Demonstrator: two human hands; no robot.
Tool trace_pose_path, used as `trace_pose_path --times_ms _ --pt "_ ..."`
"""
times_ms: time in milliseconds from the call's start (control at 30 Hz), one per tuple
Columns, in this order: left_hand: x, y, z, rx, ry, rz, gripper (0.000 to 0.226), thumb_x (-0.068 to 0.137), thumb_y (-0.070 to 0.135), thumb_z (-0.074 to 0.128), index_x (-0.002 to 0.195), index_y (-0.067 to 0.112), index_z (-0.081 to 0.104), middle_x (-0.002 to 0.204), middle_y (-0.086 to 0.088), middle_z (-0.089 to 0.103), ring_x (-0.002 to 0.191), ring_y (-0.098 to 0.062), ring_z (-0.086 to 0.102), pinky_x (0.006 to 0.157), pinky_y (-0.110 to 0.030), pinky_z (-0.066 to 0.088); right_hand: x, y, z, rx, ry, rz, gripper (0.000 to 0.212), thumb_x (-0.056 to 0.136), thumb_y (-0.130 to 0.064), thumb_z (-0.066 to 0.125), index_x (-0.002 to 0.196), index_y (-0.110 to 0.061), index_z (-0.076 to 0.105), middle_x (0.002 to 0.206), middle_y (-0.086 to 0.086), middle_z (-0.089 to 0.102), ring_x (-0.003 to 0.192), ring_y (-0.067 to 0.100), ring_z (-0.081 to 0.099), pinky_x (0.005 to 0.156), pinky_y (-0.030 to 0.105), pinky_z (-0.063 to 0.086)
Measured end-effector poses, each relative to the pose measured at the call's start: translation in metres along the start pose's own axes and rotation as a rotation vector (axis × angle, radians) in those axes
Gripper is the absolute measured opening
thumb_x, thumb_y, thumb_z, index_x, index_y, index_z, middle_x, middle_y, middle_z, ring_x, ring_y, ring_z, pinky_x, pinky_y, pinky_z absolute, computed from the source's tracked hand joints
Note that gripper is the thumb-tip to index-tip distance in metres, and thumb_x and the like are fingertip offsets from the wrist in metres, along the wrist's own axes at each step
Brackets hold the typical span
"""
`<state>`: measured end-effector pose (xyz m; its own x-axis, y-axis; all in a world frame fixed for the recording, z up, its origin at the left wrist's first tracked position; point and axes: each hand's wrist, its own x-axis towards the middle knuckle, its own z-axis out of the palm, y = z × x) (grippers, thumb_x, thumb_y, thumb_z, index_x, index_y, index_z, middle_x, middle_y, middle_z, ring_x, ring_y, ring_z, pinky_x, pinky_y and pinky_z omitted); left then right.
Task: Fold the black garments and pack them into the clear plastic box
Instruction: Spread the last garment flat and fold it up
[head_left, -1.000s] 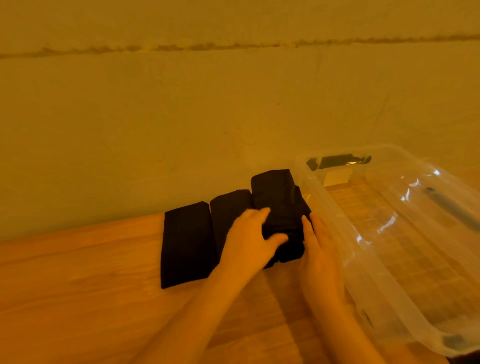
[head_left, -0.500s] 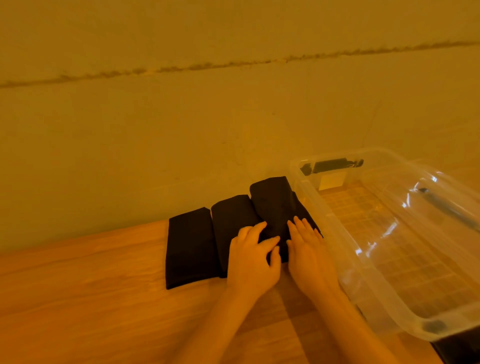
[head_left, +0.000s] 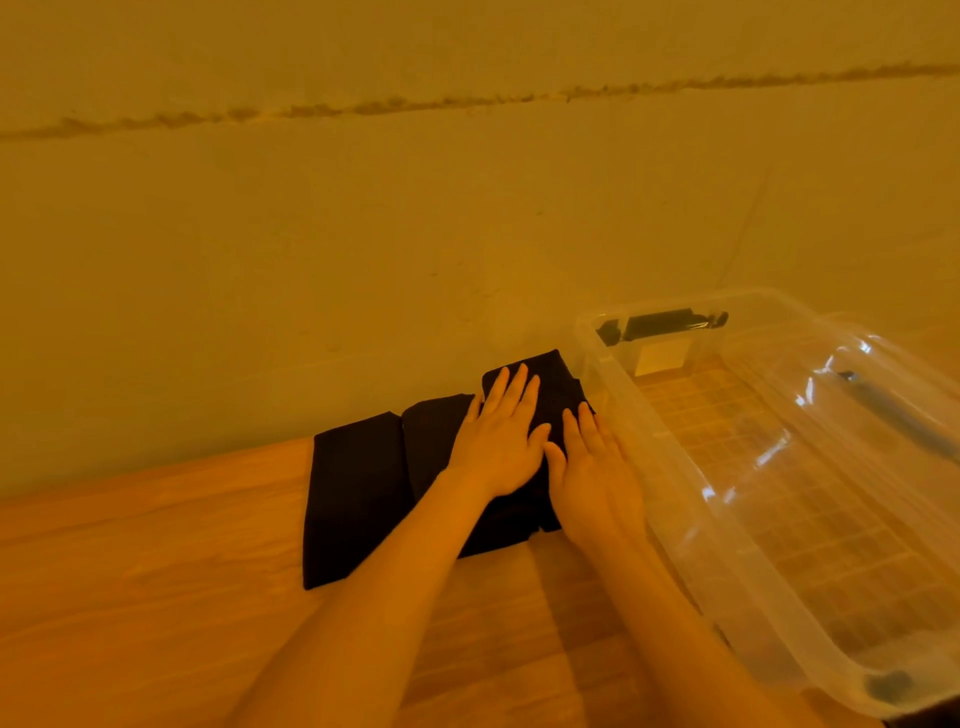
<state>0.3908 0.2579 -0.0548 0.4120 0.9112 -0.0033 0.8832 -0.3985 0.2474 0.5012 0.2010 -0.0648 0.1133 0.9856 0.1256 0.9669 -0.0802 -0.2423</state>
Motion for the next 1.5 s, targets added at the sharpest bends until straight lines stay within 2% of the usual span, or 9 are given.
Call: trace_pose_path --times_ms 167,333,467,700,833,1033,1167,1300,1500 --pt "0.001 0.001 -0.004 0.010 -0.017 0.009 0.057 0.100 0.040 0.022 0.150 0.022 0.000 0.157 0.000 -0.012 0.143 -0.017 -0.016 0.117 -0.042 -0.002 -0.013 -0.001 -0.010 -0.045 -0.066 0.075 0.058 0.100 -0.040 0.017 0.148 -0.010 0.007 0.157 0.011 0.004 0.145 0.023 0.005 0.117 0.036 0.006" --pt "-0.012 -0.006 -0.022 0.086 0.013 0.027 0.053 0.101 0.037 0.023 0.150 0.024 0.007 0.158 0.001 -0.006 0.144 -0.019 -0.012 0.115 -0.047 -0.003 -0.026 -0.003 -0.016 -0.024 -0.056 -0.101 0.075 0.098 -0.045 -0.004 0.129 -0.006 0.053 0.132 0.013 0.054 0.123 0.028 0.052 0.101 0.043 0.034" --pt "-0.058 -0.030 -0.035 0.011 0.149 -0.160 0.055 0.100 0.039 0.025 0.150 0.022 0.008 0.158 0.000 -0.002 0.145 -0.019 -0.010 0.115 -0.045 -0.006 -0.021 -0.003 -0.026 0.017 -0.124 -0.047 0.059 0.099 -0.045 0.015 0.148 -0.012 0.017 0.156 0.006 0.016 0.144 0.021 0.010 0.116 0.036 0.008" --pt "-0.097 -0.033 0.006 0.048 0.007 -0.127 0.081 0.075 0.067 -0.007 0.149 0.033 0.003 0.158 0.003 -0.010 0.138 -0.013 -0.024 0.113 -0.044 -0.008 0.051 -0.030 -0.030 0.002 -0.165 -0.227 0.060 0.099 -0.041 0.028 0.149 -0.013 0.008 0.157 0.005 0.006 0.145 0.020 0.002 0.116 0.039 0.007" --pt "-0.096 -0.033 0.001 0.026 -0.033 -0.137 0.060 0.095 0.057 0.017 0.149 0.034 0.005 0.158 0.003 -0.009 0.143 -0.018 -0.018 0.114 -0.047 -0.008 0.051 -0.016 -0.011 -0.040 -0.195 -0.186 0.065 0.098 -0.046 0.026 0.149 -0.013 0.000 0.158 0.003 0.003 0.145 0.018 0.001 0.116 0.039 0.006" --pt "-0.122 -0.071 -0.014 -0.053 0.065 -0.351 0.057 0.098 0.048 0.019 0.150 0.029 0.003 0.158 0.001 -0.009 0.144 -0.018 -0.015 0.114 -0.043 -0.009 0.033 -0.036 -0.034 0.033 -0.099 -0.193 0.065 0.098 -0.044 0.027 0.149 -0.010 0.006 0.157 0.009 0.006 0.145 0.022 0.003 0.117 0.040 0.006" --pt "-0.154 -0.092 -0.006 -0.007 -0.038 -0.469 0.058 0.099 0.049 0.016 0.149 0.028 -0.004 0.156 0.000 -0.015 0.143 -0.021 -0.017 0.115 -0.045 -0.005 -0.035 -0.100 -0.032 0.192 0.137 -0.606 0.048 0.095 -0.025 0.048 0.140 -0.010 0.038 0.147 0.009 0.035 0.137 0.025 0.033 0.112 0.037 0.022" --pt "-0.183 -0.092 -0.002 -0.036 -0.048 -0.482 0.056 0.100 0.043 0.019 0.149 0.029 -0.003 0.156 -0.001 -0.014 0.144 -0.018 -0.013 0.116 -0.044 -0.003 -0.070 -0.132 0.005 0.125 -0.321 -0.571 0.055 0.100 -0.036 0.029 0.149 -0.016 0.012 0.157 0.000 0.007 0.144 0.014 0.004 0.116 0.029 0.010" --pt "-0.183 -0.093 -0.034 -0.746 0.253 -0.774 0.042 0.099 0.023 0.042 0.140 0.015 0.040 0.146 -0.006 0.038 0.134 -0.020 0.036 0.104 -0.031 0.032 -0.088 -0.128 0.022 -0.058 -0.390 -0.595 0.059 0.100 -0.037 0.028 0.148 -0.017 0.000 0.157 0.002 -0.005 0.144 0.016 -0.005 0.116 0.031 0.000"
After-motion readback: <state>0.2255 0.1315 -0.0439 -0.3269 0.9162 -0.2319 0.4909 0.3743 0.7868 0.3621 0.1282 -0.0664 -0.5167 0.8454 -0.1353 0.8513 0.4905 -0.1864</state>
